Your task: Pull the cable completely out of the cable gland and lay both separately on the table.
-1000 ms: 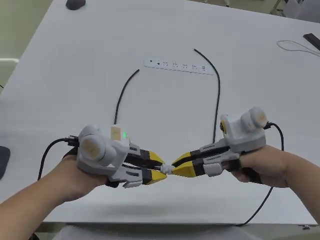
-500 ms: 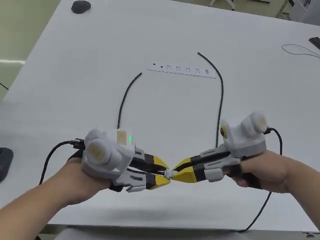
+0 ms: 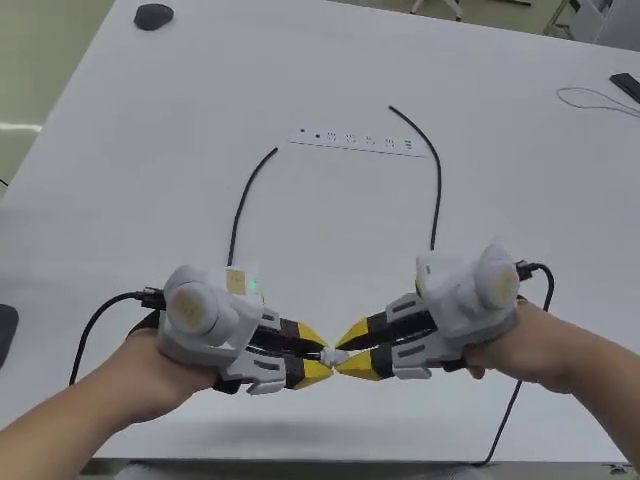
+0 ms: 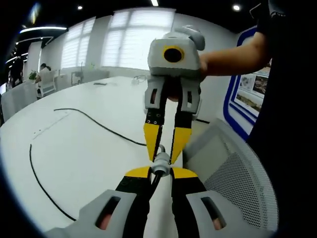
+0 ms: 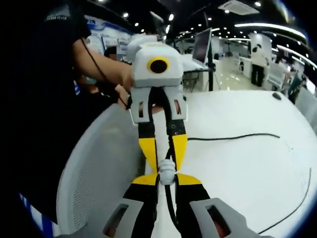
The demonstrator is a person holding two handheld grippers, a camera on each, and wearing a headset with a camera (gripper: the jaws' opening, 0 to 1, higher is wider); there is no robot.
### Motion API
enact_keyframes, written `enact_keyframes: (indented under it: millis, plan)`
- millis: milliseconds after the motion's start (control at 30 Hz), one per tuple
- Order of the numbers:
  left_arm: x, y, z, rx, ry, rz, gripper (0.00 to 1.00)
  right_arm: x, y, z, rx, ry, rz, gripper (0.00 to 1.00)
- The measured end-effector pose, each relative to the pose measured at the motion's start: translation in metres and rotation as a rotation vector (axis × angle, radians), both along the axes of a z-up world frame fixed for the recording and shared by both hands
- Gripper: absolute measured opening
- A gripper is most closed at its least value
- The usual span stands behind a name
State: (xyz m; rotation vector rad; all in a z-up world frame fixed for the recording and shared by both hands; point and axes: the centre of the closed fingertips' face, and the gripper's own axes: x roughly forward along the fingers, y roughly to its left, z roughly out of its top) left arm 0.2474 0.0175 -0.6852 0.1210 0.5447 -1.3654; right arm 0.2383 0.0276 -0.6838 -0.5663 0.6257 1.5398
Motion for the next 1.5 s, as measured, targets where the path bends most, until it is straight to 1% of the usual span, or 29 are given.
enact_keyframes:
  millis: [33,67,100,167,233,267,333,367,400,433,533,667,700,767,833,867,900,933,1000,1033,1100,1133,1167,1200,1233,1300,1367,1467,1500]
  plan:
    - [0.000,0.000,0.000,-0.003,0.011,0.004,0.15,0.000,0.000,-0.001,-0.015,-0.047,0.010,0.07]
    - [0.001,0.000,-0.002,-0.008,0.023,0.017,0.15,0.000,0.000,-0.001,-0.031,-0.127,0.022,0.07]
    - [0.001,0.000,-0.002,-0.010,0.038,0.021,0.15,-0.002,0.000,-0.003,-0.046,-0.189,0.033,0.07]
    - [0.000,0.000,-0.003,-0.016,0.043,0.021,0.15,-0.003,0.001,-0.002,-0.063,-0.309,0.071,0.07]
    - [-0.001,0.001,-0.004,-0.028,0.058,0.029,0.15,-0.003,0.000,-0.004,-0.086,-0.388,0.063,0.07]
    - [-0.003,0.001,-0.003,-0.040,0.082,0.035,0.15,-0.005,0.000,-0.004,-0.097,-0.419,0.059,0.07]
    - [-0.002,0.000,-0.003,-0.055,0.096,0.043,0.15,-0.004,-0.001,-0.003,-0.117,-0.488,0.068,0.07]
    - [-0.002,0.000,-0.002,-0.062,0.102,0.046,0.15,-0.004,-0.001,-0.003,-0.120,-0.498,0.065,0.07]
    - [-0.002,0.000,-0.002,-0.067,0.119,0.046,0.15,-0.005,0.000,-0.002,-0.128,-0.524,0.075,0.07]
    - [-0.002,0.000,-0.002,-0.070,0.122,0.049,0.15,-0.004,-0.001,-0.002,-0.142,-0.566,0.098,0.07]
    - [-0.001,0.000,-0.001,-0.075,0.129,0.049,0.15,-0.002,-0.001,-0.001,-0.138,-0.551,0.080,0.07]
    - [0.000,-0.001,0.000,-0.080,0.123,0.048,0.15,0.002,-0.003,0.001,-0.122,-0.525,0.050,0.08]
    - [0.000,-0.002,0.001,-0.081,0.119,0.046,0.15,0.003,-0.003,0.002,-0.117,-0.511,0.038,0.08]
    - [0.001,-0.002,0.002,-0.083,0.110,0.041,0.15,0.004,-0.004,0.002,-0.093,-0.449,-0.017,0.08]
    - [0.001,-0.003,0.002,-0.083,0.106,0.036,0.15,0.004,-0.005,0.003,-0.080,-0.436,-0.013,0.08]
    - [0.001,-0.003,0.003,-0.084,0.108,0.036,0.15,0.004,-0.006,0.004,-0.069,-0.397,-0.040,0.08]
    - [0.000,-0.004,0.003,-0.087,0.111,0.037,0.15,0.004,-0.007,0.004,-0.058,-0.375,-0.054,0.08]
    - [0.000,-0.004,0.003,-0.088,0.109,0.034,0.15,0.002,-0.008,0.004,-0.046,-0.328,-0.074,0.09]
    - [-0.001,-0.004,0.003,-0.080,0.097,0.028,0.15,0.004,-0.013,0.002,-0.048,-0.265,-0.119,0.12]
    - [-0.001,-0.003,0.002,-0.079,0.096,0.026,0.15,0.004,-0.013,0.003,-0.035,-0.236,-0.130,0.14]
    - [-0.001,-0.002,0.002,-0.077,0.088,0.025,0.15,-0.002,-0.012,0.008,0.029,-0.096,-0.167,0.14]
    - [-0.001,-0.001,0.002,-0.076,0.084,0.027,0.15,-0.003,-0.012,0.010,0.054,-0.043,-0.182,0.14]
    - [-0.002,-0.001,0.004,-0.078,0.070,0.023,0.15,0.002,-0.014,0.012,0.086,-0.005,-0.211,0.15]
    - [-0.003,-0.001,0.005,-0.081,0.053,0.016,0.15,0.000,-0.016,0.011,0.100,0.062,-0.226,0.16]
    - [-0.004,-0.001,0.006,-0.081,0.037,0.009,0.15,-0.002,-0.017,0.011,0.117,0.167,-0.250,0.17]
    - [-0.005,-0.001,0.007,-0.076,0.019,0.003,0.15,0.010,-0.022,0.008,0.137,0.201,-0.287,0.21]
    - [-0.005,-0.001,0.007,-0.076,0.020,0.004,0.15,0.009,-0.022,0.008,0.161,0.282,-0.299,0.22]
    - [-0.005,-0.001,0.007,-0.073,0.002,0.001,0.15,0.001,-0.017,0.017,0.253,0.465,-0.288,0.25]
    - [-0.005,-0.001,0.007,-0.073,0.000,0.001,0.15,0.003,-0.016,0.018,0.279,0.498,-0.294,0.24]
